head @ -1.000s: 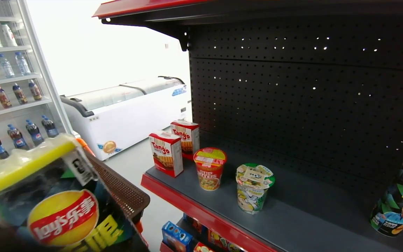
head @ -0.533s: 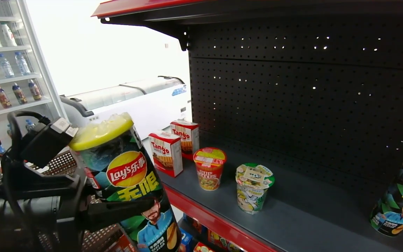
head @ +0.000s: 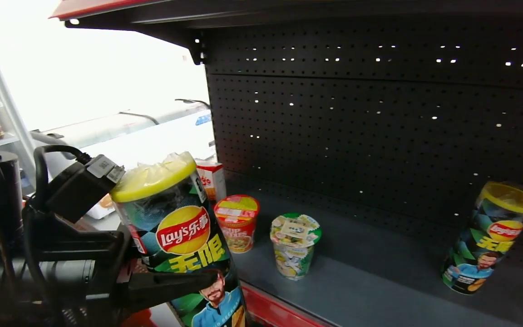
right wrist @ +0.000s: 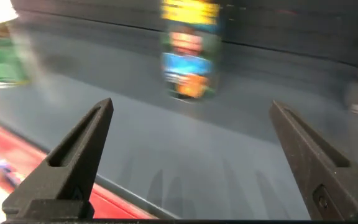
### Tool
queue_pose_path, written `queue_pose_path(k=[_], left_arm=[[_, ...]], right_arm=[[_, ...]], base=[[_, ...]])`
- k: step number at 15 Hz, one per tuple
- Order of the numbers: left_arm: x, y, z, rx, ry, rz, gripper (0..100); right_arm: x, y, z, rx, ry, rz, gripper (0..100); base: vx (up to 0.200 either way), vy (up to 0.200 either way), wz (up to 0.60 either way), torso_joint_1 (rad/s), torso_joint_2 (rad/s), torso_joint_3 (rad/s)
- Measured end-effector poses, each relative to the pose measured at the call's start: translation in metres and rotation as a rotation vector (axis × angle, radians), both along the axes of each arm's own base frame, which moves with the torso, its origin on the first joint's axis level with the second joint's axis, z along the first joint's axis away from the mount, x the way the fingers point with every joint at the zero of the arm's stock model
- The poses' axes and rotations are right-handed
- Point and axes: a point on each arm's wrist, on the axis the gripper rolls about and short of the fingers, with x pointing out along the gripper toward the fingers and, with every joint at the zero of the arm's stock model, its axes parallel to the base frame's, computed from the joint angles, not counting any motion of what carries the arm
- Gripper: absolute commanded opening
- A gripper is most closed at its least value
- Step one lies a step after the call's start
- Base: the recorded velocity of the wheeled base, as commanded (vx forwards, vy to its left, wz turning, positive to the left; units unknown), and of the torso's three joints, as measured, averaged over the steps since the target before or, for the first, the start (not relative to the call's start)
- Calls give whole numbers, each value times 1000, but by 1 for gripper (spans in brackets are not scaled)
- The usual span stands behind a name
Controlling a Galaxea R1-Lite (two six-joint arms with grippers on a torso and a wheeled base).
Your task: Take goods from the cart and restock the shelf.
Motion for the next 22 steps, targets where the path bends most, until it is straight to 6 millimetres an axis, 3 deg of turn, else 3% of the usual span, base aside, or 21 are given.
queue_pose_path(k=[10,19,22], left_arm=[[3,-1,-3,4,9,-1,0],[3,-2,-4,6,13,-2,0],[3,-2,-4,6,15,-1,0]], right_arm=[[0,0,0,0,-1,0,100],[0,0,0,0,-1,0,100],[0,0,0,0,-1,0,100]], base=[[0,0,-60,-1,0,0],[0,0,-600,2,6,1],[0,0,0,0,0,0]])
